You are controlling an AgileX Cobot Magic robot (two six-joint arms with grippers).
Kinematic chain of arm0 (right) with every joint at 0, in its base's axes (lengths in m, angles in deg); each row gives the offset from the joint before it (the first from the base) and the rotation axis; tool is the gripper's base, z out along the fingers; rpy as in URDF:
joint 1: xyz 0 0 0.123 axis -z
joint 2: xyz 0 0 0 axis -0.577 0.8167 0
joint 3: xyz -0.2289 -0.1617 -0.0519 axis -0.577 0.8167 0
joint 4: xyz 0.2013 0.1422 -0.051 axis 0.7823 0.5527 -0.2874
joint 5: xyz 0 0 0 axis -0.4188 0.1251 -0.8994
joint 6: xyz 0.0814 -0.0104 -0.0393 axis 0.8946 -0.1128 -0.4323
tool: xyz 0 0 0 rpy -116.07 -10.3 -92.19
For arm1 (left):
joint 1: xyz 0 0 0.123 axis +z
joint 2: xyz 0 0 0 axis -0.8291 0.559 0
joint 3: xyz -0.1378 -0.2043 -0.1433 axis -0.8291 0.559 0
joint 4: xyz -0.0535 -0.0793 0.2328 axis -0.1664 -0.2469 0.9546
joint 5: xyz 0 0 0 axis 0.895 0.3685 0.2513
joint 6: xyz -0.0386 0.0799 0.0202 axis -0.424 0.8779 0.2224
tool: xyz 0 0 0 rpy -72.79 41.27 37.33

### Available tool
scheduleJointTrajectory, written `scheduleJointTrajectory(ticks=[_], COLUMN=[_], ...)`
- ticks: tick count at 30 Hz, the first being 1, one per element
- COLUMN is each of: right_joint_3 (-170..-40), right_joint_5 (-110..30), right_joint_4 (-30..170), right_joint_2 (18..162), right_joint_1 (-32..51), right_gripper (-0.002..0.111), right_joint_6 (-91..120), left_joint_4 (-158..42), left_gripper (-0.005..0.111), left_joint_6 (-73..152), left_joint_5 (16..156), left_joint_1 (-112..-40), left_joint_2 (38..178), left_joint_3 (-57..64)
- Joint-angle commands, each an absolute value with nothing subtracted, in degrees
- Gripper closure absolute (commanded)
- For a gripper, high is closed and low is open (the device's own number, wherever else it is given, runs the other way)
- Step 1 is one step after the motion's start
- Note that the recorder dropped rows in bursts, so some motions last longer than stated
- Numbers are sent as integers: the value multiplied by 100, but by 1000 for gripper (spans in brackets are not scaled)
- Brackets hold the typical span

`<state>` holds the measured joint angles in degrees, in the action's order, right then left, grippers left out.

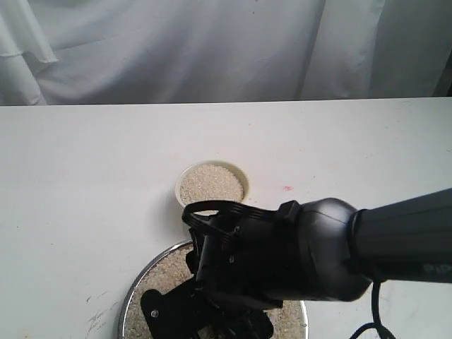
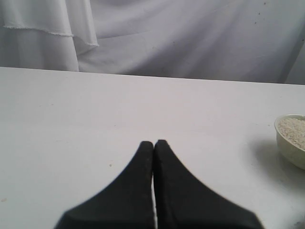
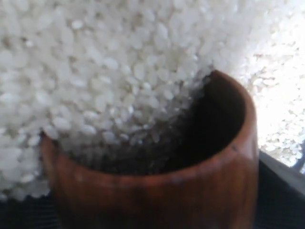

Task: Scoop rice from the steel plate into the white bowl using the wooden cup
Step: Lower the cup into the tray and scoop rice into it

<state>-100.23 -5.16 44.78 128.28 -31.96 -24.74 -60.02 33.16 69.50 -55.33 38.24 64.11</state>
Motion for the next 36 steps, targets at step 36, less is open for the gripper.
scheduleJointTrajectory(ticks=[36], right_joint_3=[-9694], right_joint_5=[-2133], right_joint_4=[7803], right_joint_2=[12795], right_joint_1=[-2379], right_gripper=[108], right_joint_6=[-3117], left_joint_4=[-6006], left_gripper=[107], left_joint_6=[3298], left_joint_5=[6986], left_joint_1=[-5542], left_joint_2=[3796], left_joint_3=[6437])
